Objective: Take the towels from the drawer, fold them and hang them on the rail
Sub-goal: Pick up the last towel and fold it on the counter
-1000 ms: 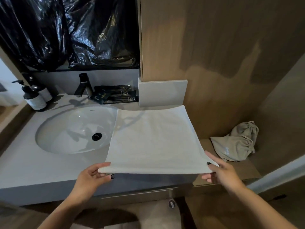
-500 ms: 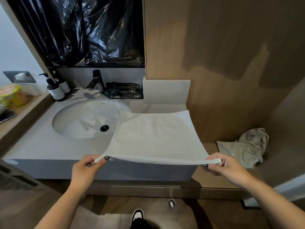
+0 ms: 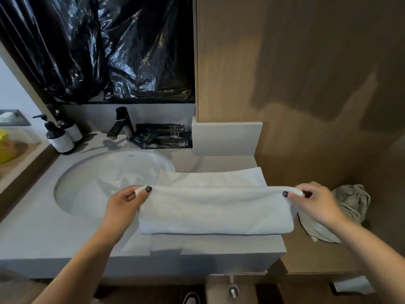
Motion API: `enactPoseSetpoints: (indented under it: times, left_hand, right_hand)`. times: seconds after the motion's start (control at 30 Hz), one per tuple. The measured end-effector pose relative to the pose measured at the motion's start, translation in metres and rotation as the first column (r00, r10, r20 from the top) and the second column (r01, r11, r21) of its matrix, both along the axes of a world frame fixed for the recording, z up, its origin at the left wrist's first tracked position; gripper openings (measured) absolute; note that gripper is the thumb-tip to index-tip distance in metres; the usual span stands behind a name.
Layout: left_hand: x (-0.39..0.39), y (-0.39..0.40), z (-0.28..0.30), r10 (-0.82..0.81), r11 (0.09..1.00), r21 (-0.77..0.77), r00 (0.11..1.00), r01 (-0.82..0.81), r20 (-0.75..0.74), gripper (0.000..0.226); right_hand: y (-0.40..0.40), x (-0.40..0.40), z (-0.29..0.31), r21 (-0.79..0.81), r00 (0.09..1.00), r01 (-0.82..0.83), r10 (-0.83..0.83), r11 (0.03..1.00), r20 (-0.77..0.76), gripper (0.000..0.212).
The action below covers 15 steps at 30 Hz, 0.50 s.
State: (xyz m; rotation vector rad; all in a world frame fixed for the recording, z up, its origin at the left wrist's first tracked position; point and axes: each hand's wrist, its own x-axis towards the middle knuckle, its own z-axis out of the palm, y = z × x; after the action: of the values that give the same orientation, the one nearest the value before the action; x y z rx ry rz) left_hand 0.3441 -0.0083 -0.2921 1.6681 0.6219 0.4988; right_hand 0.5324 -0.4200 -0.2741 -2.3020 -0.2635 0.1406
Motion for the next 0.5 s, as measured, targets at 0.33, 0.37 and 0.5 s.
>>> enactPoseSetpoints:
  times: [0.33, 0.37, 0.5]
  left_hand:
    - [0.114, 0.062, -0.050, -0.034, 0.992, -0.126, 0.972, 0.005, -0.234, 0.038]
    - [0.122, 0.064, -0.057, -0.012, 0.994, -0.108, 0.965, -0.017, -0.262, 0.039]
    - [0.139, 0.068, -0.075, -0.129, 0.983, -0.167, 0.940, 0.079, -0.317, 0.017]
  right_hand:
    - [0.076, 0.100, -0.049, -0.050, 0.986, 0.103, -0.108, 0.993, -0.124, 0.031]
    - [0.082, 0.106, -0.060, -0.040, 0.980, 0.129, -0.134, 0.991, -0.146, 0.033]
    - [0.092, 0.118, -0.101, -0.063, 0.951, 0.253, -0.260, 0.965, -0.167, 0.036]
